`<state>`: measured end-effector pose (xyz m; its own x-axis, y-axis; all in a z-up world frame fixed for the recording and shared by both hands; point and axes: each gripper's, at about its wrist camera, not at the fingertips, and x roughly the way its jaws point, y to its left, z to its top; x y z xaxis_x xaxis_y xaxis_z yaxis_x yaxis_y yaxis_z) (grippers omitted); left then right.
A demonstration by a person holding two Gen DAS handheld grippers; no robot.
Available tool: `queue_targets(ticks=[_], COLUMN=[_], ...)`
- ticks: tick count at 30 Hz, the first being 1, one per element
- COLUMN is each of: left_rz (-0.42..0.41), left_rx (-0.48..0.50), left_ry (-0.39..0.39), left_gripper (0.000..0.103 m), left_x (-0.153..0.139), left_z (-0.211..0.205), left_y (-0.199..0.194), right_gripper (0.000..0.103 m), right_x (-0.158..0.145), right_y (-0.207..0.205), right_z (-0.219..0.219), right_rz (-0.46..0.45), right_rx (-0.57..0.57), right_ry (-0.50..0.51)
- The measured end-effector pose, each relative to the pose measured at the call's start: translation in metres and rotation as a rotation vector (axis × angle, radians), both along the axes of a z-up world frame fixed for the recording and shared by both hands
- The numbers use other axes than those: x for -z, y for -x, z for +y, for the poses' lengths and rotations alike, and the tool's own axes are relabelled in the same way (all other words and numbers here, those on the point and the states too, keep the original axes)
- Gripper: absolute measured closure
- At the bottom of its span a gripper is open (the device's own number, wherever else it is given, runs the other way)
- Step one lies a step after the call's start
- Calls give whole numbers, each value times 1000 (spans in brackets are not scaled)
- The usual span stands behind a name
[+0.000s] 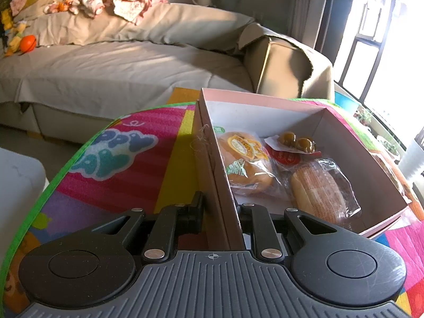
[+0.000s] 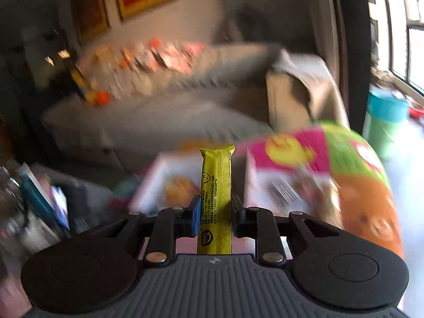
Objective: Organize objects
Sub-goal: 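Carry the yellow snack bar into the pink box and release it, then reach back to the mat and grasp the hawthorn stick bag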
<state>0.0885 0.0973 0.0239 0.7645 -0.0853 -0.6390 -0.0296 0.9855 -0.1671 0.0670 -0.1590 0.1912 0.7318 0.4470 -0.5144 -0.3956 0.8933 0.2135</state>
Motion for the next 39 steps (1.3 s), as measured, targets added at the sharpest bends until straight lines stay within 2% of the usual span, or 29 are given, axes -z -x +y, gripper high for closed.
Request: queue_targets(ticks=[2,4,9,13,15,17,20,25,30,31,33,39], left_rz=[0,-1,-1,-2,-3,-3,-4,-4,-2,-2,-1,4], left_rx=[0,0,1,1,2,2,1,1,6,7,9,14], left_ry=[-1,1,-6,-3,-1,0,1,2,-11,-12,-9,-7], left_gripper=[83,83,83,83,83,83,83,83,83,83,83,83], left_x=[0,0,-1,0,-1,-1,-1,-1,-1,-1,0,0], left_z=[0,0,-1,-1,-1,-1,-1,-1,-2,-2,-1,-1], left_y=[0,0,0,0,0,0,0,-1,0,-1,-2,-3], right_gripper=[81,81,81,81,78,78,76,66,47,46,41,33], right_x=[1,13,53,78,87,91,89,78,75,76,78,93], right_y=[-18,-41,-82,-98,-101,-100,-96,-78,-49,-46,-38,-25], right_z=[21,44,86,100,103,103,96,71,30,18,-4,-45], right_rz=[0,42,139,223,260,267,252,176,91,85,89,128], right_rx=[-36,-68,-43,-39,-52,-53,-46,8,122,151,210,323], right_ry=[-25,-33,-9,-31,-47,-57,-49,25,152,173,198,253])
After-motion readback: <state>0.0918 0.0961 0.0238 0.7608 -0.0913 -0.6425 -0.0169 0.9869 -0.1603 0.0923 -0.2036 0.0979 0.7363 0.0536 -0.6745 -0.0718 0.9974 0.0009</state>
